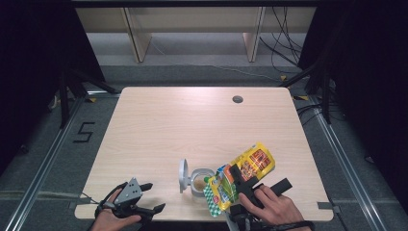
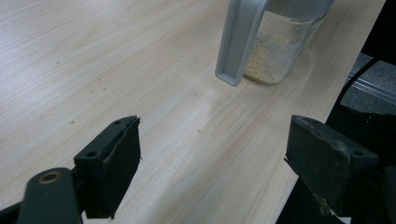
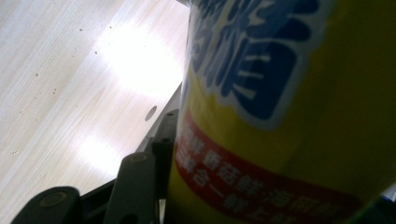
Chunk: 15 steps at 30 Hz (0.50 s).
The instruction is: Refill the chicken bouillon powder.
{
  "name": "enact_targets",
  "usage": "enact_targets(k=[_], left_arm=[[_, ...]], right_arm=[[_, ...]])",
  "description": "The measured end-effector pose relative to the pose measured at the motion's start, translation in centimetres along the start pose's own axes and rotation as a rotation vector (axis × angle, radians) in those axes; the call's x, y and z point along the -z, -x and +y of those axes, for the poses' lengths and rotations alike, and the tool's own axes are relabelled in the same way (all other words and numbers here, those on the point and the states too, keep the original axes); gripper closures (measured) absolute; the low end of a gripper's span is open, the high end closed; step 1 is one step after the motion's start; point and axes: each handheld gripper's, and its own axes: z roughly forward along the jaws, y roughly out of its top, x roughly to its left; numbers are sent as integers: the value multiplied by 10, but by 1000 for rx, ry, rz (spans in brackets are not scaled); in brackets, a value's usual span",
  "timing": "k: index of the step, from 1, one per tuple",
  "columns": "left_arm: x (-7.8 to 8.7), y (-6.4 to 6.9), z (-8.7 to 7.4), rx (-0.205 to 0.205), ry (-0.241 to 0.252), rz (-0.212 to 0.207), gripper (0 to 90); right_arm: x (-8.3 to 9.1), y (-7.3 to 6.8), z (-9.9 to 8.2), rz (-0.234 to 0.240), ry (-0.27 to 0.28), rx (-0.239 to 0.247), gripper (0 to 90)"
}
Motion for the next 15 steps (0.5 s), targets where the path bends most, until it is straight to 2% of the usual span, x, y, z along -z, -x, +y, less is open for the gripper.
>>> enact_targets(k=[1, 2, 4, 5, 6, 8, 9, 10, 11, 12, 13, 15], left_arm=[[1, -1, 0, -15, -14, 7, 173], [1, -1, 0, -16, -14, 7, 173], [0, 0, 0, -1, 0, -1, 173], [0, -1, 0, -9, -7, 3, 174], [1, -1, 0, -16, -15, 4, 173], [0, 0, 0, 0, 1, -1, 173], [0, -1, 0, -10, -8, 4, 173], [1, -1, 0, -16, -14, 7, 173], [1, -1, 0, -16, -14, 7, 174], [1, -1, 0, -16, -14, 6, 173], [0, 0, 0, 0, 1, -1, 174], [1, -2, 1, -30, -6, 9, 173]], right_arm=[[0, 0, 0, -1, 0, -2, 577], [0, -1, 0, -18, -5, 6, 577], [0, 0, 0, -4, 0, 0, 577], [0, -1, 0, -24, 0, -2, 577], [0, -1, 0, -20, -2, 5, 577], [0, -1, 1, -22, 1, 5, 577], [0, -1, 1, -23, 3, 5, 577], [0, 0, 2, -4, 3, 8, 577], [0, -1, 2, -20, 0, 12, 577], [0, 0, 2, 0, 4, 10, 577], [0, 0, 3, -9, 6, 7, 577], [0, -1, 3, -20, 3, 13, 578]])
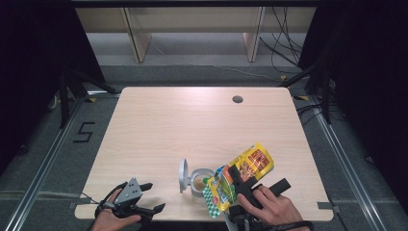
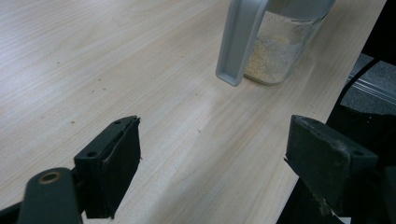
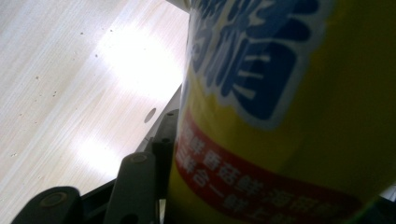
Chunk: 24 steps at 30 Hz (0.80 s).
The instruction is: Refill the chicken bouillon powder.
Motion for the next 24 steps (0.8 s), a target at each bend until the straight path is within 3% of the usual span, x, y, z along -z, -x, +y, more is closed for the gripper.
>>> enact_targets(k=[12, 14, 17, 18, 19, 23, 24], left_arm=[[0, 1, 0, 13, 11, -6, 173], [0, 0, 0, -1, 0, 2, 174], [-1, 1, 0, 20, 22, -9, 173], [-1, 1, 0, 17, 20, -10, 173], [0, 0, 0, 4, 9, -8, 173], [1, -1, 0, -11, -7, -2, 173], [0, 1, 0, 18, 7, -7, 174]], right_arm=[[0, 0, 0, 1, 4, -2, 578], [0, 0, 0, -1, 1, 0, 577], [0, 0, 0, -2, 5, 0, 578], [0, 0, 1, 19, 7, 0, 578], [0, -1, 1, -1, 3, 2, 578], [0, 0, 1, 15, 11, 1, 578], [0, 0, 1, -6, 10, -2, 578]])
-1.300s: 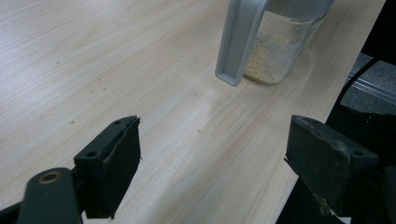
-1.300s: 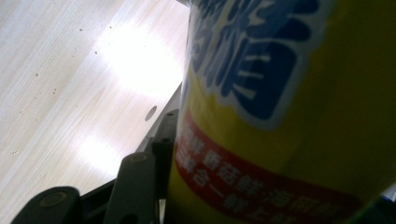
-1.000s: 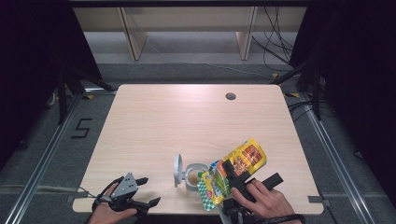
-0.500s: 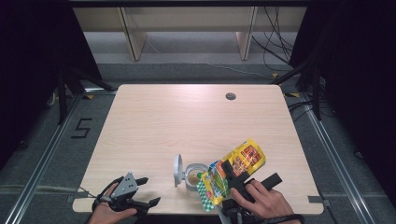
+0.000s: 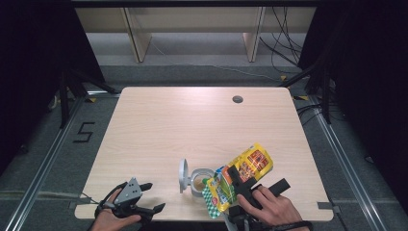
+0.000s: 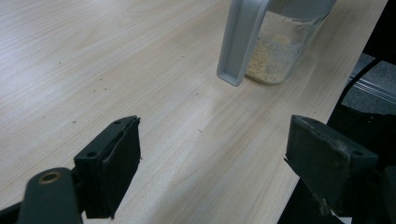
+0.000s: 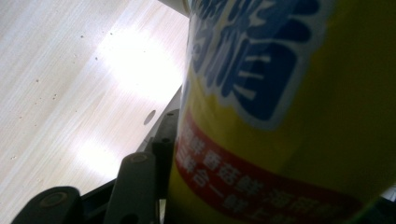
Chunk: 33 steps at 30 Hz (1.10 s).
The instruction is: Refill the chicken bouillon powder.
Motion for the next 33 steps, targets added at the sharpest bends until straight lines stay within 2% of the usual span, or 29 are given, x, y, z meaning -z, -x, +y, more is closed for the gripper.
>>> enact_targets(k=[2, 3, 5, 6, 7, 8, 10, 12, 13, 15, 17, 18, 19, 20, 21, 22, 23, 24, 27, 28, 29, 30, 31, 32, 33], left_arm=[[0, 1, 0, 13, 4, -2, 173], [1, -1, 0, -6, -15, 7, 173], [0, 1, 0, 12, 0, 1, 174], [0, 0, 0, 7, 2, 4, 173], [0, 0, 0, 9, 3, 5, 174], [0, 0, 0, 9, -2, 1, 173], [0, 1, 0, 13, 4, 5, 174], [0, 0, 0, -2, 6, -3, 174], [1, -3, 1, -35, -16, 5, 174], [0, -1, 0, -14, 1, -3, 174], [-1, 0, 0, -1, 13, -3, 173], [1, -2, 1, -33, -16, 5, 174], [0, -1, 0, -10, 0, 0, 173], [0, -1, 0, -15, 2, -3, 174], [0, -1, 0, -12, 6, -3, 174], [1, -2, 1, -32, -14, 5, 173], [1, -1, 0, -20, -14, 5, 173], [0, 1, 0, 10, 3, 1, 174], [0, -1, 0, -8, -16, 7, 173], [0, 0, 0, 0, -9, 5, 173], [0, 0, 0, 9, -1, 1, 173], [0, -1, 0, -8, -13, 6, 174], [0, -1, 0, -6, -15, 6, 174], [0, 0, 0, -1, -8, 4, 173], [0, 0, 0, 6, 1, 0, 173]], right_arm=[[0, 0, 0, 0, -2, 2, 578], [0, 0, 0, 21, -2, 3, 578], [0, 0, 0, 24, 0, 1, 578], [0, 0, 0, 1, -1, 3, 578], [0, 0, 0, -1, -1, 2, 578], [0, 0, 0, 22, 2, 1, 578], [0, 0, 0, 24, 4, 5, 578], [0, 0, 0, 5, 0, 5, 578], [0, 0, 1, 6, -1, 6, 578], [0, 0, 0, 25, 6, 2, 578], [-1, -1, 0, 5, 2, 4, 578], [0, -1, 1, 7, 1, 5, 578], [0, -1, 0, 6, 3, 5, 578], [0, 0, 0, 25, 7, 2, 578], [0, 0, 0, 24, 5, 2, 578], [0, 0, 0, 6, 0, 7, 578], [0, 0, 0, 22, 1, 5, 578], [0, 0, 0, 2, 2, 1, 578], [0, -1, 0, 5, 0, 5, 578], [0, 0, 0, 28, 7, 3, 578], [0, -1, 0, 5, 8, 0, 578], [0, -1, 0, 4, 7, 2, 578], [0, -1, 1, 6, 3, 5, 578], [0, 0, 0, 27, 6, 4, 578], [0, -1, 0, 5, 5, 3, 579]])
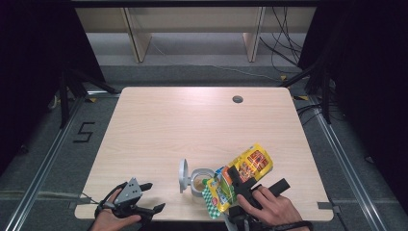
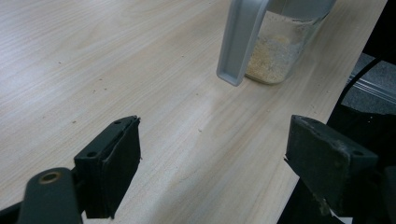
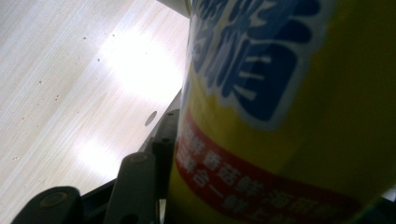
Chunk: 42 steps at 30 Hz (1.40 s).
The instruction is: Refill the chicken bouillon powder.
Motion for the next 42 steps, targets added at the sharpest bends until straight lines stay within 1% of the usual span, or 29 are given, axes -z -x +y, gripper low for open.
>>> enact_targets(k=[3, 5, 7, 9, 11, 12, 13, 16, 18, 19, 20, 22, 23, 24, 25, 26, 27, 28, 29, 30, 31, 32, 33, 34, 35, 36, 39, 40, 42], left_arm=[[1, -1, 0, -12, -17, 6, 173], [0, 0, 0, 3, -2, -1, 173], [1, -1, 0, -13, -16, 5, 174], [0, 0, 0, 5, -2, 0, 174], [0, 0, 0, 2, -2, 1, 173], [1, -1, 0, -11, -16, 6, 173], [0, 0, 0, 3, -1, 0, 174], [0, 0, 0, 3, -2, 1, 173], [0, 0, 0, 2, -1, 0, 174], [0, 0, 0, 2, 1, 0, 174], [0, -1, 0, -6, -11, 4, 174], [0, 0, 0, 4, 1, 0, 174], [0, 1, 0, 6, 2, 3, 174], [0, 0, 0, 3, 1, -3, 174], [1, -1, 0, -12, -15, 7, 174], [0, 0, 0, 1, 0, 0, 174], [0, 0, 0, 6, -1, 0, 174], [0, 0, 0, 1, -1, 0, 174], [0, 0, 0, 3, -2, 1, 174], [1, -1, 0, -11, -17, 6, 174], [0, 0, 0, 4, 0, -1, 174], [0, 0, 0, 3, -3, 0, 174], [0, 0, 0, 0, -3, 0, 174], [1, -1, 0, -12, -16, 6, 174], [0, -1, 0, -6, -10, 4, 174], [0, 0, 0, 4, -3, -1, 173], [1, -1, 0, -13, -16, 6, 174], [0, 0, 0, 3, -2, 0, 174], [1, -1, 0, -11, -15, 6, 174]], right_arm=[[0, 0, -1, -1, -5, 1, 580], [0, 0, -1, 1, -3, -3, 580], [0, 0, -1, -1, -7, -3, 580], [1, 0, -2, 0, -7, -3, 580], [0, 0, -1, 0, -6, -2, 581], [0, 0, -1, 1, -7, -1, 581], [0, 0, -1, 4, -5, -1, 581], [0, 0, -1, -1, -4, -3, 581], [0, 0, -1, 4, -4, -2, 581], [0, 1, -2, 21, -1, -4, 580], [0, 0, -2, -1, -6, -5, 581], [0, 1, -2, 17, -4, -1, 581], [1, 0, -2, 0, -4, -4, 581], [0, 1, -3, 16, -3, -3, 581], [1, 0, -2, 0, -8, 2, 582], [1, 0, -2, 2, -9, 3, 582], [1, 1, -3, 22, -3, 0, 582], [1, 0, -3, 1, -4, -2, 582], [0, 0, -2, 2, -7, 3, 582], [0, 0, -2, 1, -8, 4, 583], [0, 0, -2, 1, -7, 4, 583], [0, 1, -3, 18, -3, 5, 583], [0, 0, -3, 0, -6, 2, 584], [0, 0, -3, 0, -8, 3, 584], [0, 0, -3, 18, -5, 0, 585], [1, 0, -3, 5, -10, 2, 585], [0, 0, -4, 23, -5, -1, 586], [0, 0, -4, 1, -7, -1, 586], [0, 0, -4, 1, -7, 0, 586]])
